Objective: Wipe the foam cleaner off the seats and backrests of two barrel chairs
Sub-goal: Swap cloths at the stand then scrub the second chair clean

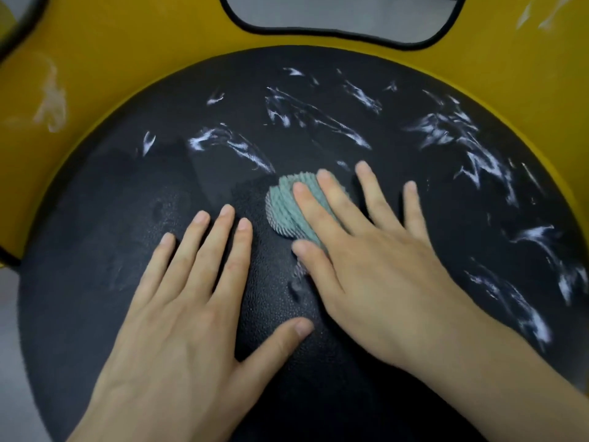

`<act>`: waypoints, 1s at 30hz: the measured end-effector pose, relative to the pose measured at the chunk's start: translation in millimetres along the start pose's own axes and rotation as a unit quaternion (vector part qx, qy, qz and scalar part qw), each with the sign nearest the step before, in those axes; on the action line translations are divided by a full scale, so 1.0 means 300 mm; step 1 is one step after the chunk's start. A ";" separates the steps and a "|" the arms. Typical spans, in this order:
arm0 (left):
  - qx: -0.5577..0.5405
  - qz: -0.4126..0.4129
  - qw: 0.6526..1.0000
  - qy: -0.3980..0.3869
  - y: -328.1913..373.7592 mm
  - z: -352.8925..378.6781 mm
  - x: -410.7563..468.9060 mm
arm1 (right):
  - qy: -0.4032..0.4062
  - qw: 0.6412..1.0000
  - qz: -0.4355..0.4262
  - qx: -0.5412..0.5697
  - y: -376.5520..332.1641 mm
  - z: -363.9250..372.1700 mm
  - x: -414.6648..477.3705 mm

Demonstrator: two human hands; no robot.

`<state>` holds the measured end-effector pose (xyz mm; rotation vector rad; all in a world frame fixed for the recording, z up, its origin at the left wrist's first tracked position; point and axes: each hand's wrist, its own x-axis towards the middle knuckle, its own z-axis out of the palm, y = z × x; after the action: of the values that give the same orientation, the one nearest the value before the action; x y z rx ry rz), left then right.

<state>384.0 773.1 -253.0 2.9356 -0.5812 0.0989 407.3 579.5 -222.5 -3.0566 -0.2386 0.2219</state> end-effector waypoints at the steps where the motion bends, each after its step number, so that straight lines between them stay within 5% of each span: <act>1: 0.000 0.000 1.000 0.000 0.000 0.000 0.000 | 0.009 1.000 0.000 -0.003 -0.003 0.000 0.012; 8: 0.000 -0.002 1.000 -0.007 0.003 -0.003 -0.002 | 0.039 0.999 -0.013 -0.031 0.043 0.082 -0.267; 17: -0.008 -0.007 1.000 -0.016 0.004 -0.008 -0.001 | -0.002 1.000 0.001 -0.004 0.006 0.000 -0.006; 24: -0.009 -0.010 1.000 -0.020 0.007 -0.015 -0.003 | 0.001 1.000 -0.005 -0.007 0.032 0.050 -0.246; 30: -0.002 -0.016 0.999 -0.034 0.008 -0.023 -0.003 | -0.030 0.999 0.006 0.014 0.003 -0.019 -0.041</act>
<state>382.0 772.4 -245.9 2.9519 -0.5435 -0.0046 396.4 576.3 -215.1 -3.0275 -0.2192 0.3138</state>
